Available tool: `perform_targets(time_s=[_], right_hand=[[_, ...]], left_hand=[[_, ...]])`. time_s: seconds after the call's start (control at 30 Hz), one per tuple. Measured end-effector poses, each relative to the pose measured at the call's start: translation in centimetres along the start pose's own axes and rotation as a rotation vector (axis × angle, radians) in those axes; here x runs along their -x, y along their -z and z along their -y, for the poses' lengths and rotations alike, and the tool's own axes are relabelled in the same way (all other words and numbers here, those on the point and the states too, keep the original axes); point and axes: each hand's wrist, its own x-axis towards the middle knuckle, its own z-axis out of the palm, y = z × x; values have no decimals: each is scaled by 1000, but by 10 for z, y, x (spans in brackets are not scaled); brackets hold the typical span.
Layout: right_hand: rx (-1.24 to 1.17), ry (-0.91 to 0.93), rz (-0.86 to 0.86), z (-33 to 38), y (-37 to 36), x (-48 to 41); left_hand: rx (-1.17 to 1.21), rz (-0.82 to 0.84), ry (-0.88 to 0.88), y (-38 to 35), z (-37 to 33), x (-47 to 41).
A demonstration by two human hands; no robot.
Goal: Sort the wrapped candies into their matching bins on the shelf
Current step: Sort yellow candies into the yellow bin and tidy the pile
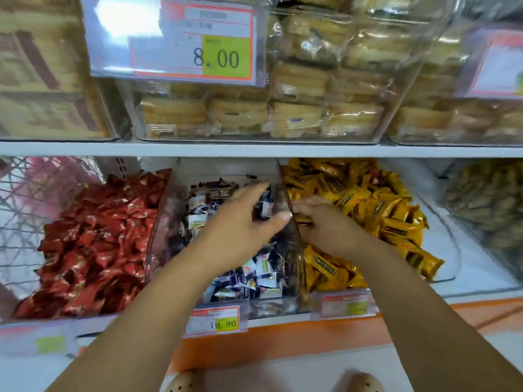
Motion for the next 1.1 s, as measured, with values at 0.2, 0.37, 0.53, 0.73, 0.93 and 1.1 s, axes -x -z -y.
perform_targets(time_s=[0.2, 0.37, 0.53, 0.73, 0.93, 1.1], right_hand=[[342, -112, -40, -19, 21, -4], [271, -128, -36, -34, 35, -2], [102, -7, -154, -12, 44, -6], [37, -4, -3, 0, 27, -16], [251, -118, 143, 2, 4, -40], [292, -141, 278, 5, 16, -53]], left_hand=[[18, 202, 43, -37, 4, -22], [-40, 225, -19, -29, 7, -23], [-120, 252, -46, -27, 8, -25], [-145, 260, -45, -27, 6, -26], [-119, 268, -43, -25, 7, -25], [-137, 270, -43, -24, 8, -24]])
